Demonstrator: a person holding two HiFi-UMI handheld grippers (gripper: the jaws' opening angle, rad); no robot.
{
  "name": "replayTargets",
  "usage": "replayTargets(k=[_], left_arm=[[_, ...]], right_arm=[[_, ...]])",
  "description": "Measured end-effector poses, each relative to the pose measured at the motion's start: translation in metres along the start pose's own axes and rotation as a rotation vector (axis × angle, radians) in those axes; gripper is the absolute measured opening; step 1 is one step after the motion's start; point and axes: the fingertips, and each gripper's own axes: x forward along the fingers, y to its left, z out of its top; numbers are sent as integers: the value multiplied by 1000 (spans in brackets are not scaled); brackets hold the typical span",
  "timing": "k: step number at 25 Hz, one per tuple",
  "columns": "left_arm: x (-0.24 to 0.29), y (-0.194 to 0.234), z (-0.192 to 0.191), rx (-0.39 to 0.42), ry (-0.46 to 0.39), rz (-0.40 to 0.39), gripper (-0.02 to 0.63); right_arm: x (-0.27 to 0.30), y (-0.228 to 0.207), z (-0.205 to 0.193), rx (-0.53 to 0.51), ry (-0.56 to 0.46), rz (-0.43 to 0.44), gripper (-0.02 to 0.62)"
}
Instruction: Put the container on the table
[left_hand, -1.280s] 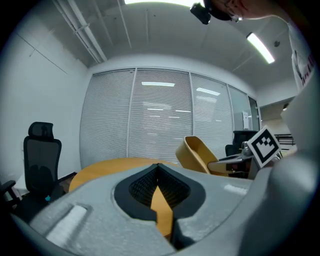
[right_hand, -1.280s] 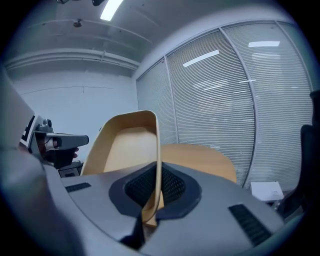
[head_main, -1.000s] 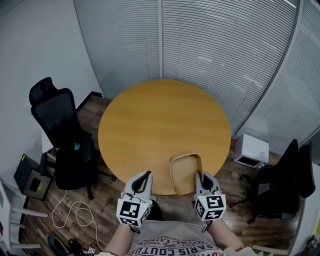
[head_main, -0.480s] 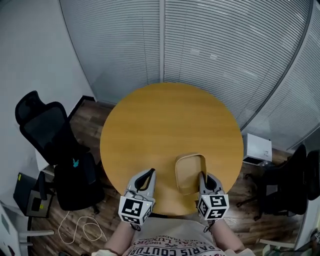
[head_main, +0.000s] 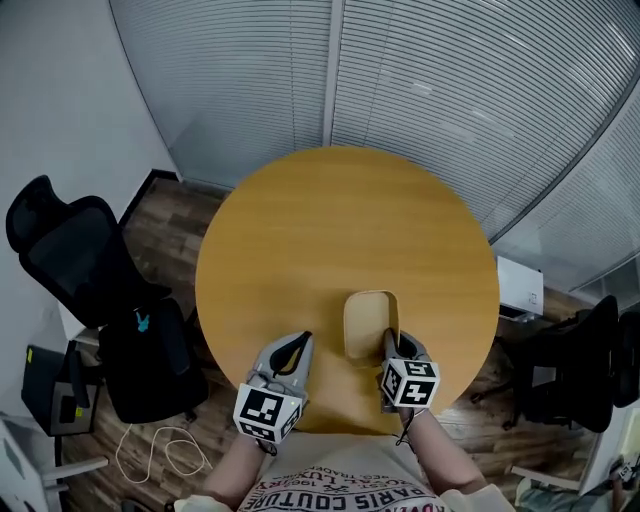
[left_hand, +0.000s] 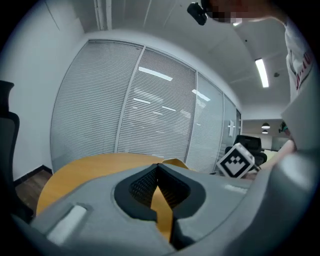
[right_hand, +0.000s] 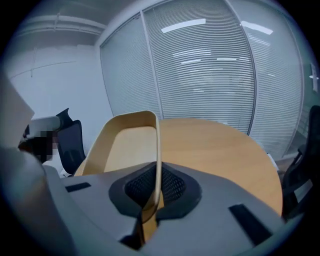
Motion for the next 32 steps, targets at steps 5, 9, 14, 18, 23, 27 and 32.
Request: replayTargets(k=[5, 9, 14, 18, 23, 27, 32], left_arm=[[10, 16, -7, -8, 17, -11, 6], [22, 28, -11, -20, 32, 1, 6], [26, 32, -12, -35, 40, -14, 6], [26, 34, -20, -51, 61, -2, 6], [25, 37, -20, -63, 59, 2, 6], [26, 37, -23, -71, 71, 8, 6], [23, 33, -22, -38, 78, -12, 6]], right_arm=[[49, -5, -24, -67, 109, -40, 11], [81, -7, -37, -100, 198, -29, 11], [103, -11, -56, 10, 311, -38, 11], [108, -19, -71, 48, 356, -73, 11], [115, -23, -86, 38, 389, -79, 11], [116, -23, -84, -1, 403, -78, 16], [114, -21, -82, 80, 394, -68, 34]])
